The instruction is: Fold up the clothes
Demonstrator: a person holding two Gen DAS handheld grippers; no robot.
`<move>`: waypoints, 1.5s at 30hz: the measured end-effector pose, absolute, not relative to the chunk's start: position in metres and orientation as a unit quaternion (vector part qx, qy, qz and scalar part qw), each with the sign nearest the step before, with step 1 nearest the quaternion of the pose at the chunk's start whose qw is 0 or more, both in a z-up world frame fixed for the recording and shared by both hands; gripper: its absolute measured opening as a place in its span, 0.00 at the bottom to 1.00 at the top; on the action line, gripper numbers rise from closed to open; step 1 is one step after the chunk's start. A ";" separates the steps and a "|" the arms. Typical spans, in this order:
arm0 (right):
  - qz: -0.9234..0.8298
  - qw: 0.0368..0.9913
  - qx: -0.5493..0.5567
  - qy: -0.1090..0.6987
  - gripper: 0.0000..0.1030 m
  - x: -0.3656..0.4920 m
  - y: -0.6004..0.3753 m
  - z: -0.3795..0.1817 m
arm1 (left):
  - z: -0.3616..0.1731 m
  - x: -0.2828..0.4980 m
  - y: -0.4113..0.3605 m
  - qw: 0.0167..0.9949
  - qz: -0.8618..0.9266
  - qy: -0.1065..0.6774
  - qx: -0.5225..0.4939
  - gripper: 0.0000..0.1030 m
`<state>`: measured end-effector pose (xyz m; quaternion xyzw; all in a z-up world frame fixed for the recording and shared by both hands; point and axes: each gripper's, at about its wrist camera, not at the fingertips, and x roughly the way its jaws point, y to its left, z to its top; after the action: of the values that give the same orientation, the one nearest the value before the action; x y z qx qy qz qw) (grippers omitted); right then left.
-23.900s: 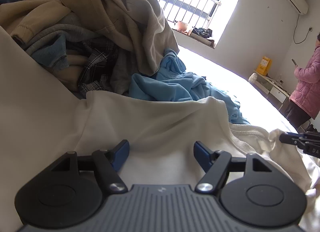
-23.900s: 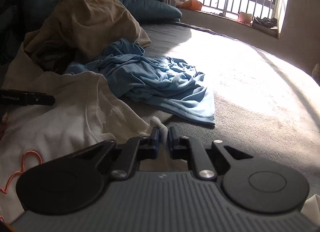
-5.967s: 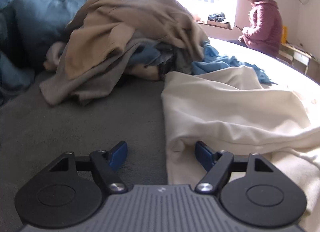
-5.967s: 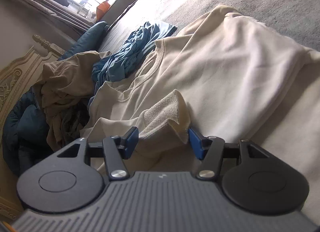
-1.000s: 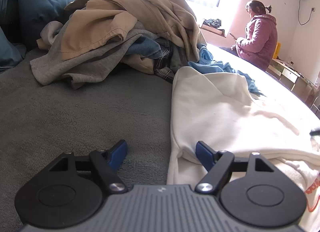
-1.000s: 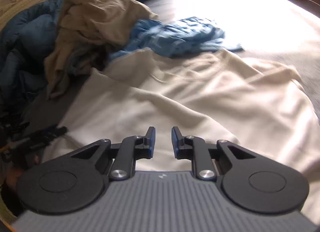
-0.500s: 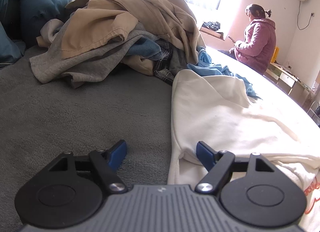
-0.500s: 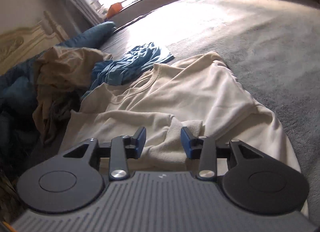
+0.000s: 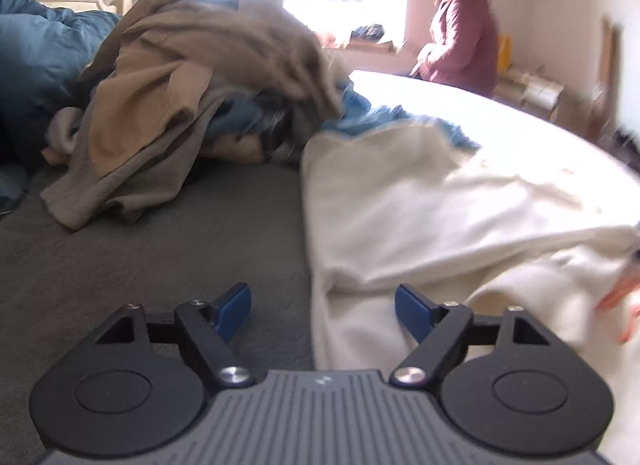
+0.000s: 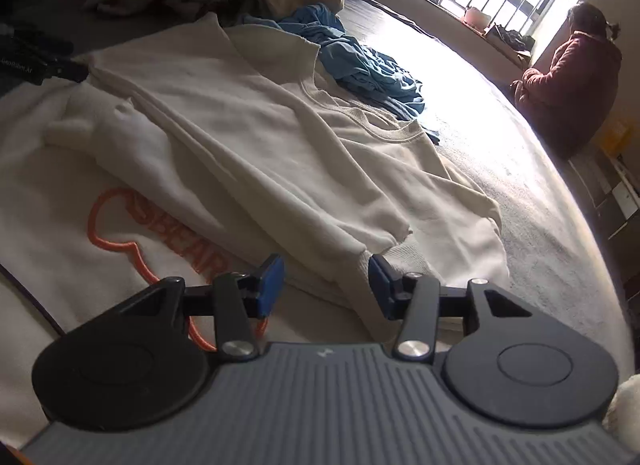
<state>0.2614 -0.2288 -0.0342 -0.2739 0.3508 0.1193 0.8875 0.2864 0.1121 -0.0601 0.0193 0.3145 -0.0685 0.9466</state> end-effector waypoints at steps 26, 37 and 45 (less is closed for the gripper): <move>0.062 0.917 -0.275 0.281 0.04 0.261 -0.264 -0.022 | -0.063 0.294 0.135 0.947 -0.004 0.318 -0.042 0.74; 0.122 0.898 -0.287 0.311 0.48 0.260 -0.240 -0.043 | -0.064 0.294 0.135 0.947 -0.006 0.319 -0.046 0.74; 0.056 0.886 -0.395 0.237 0.07 0.270 -0.217 -0.030 | -0.065 0.295 0.136 0.946 -0.008 0.319 -0.048 0.74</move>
<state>0.2703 -0.2168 -0.0299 -0.3954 0.2370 0.0565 0.8856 0.2947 0.1360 -0.0646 -0.0475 0.3193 -0.0079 0.9464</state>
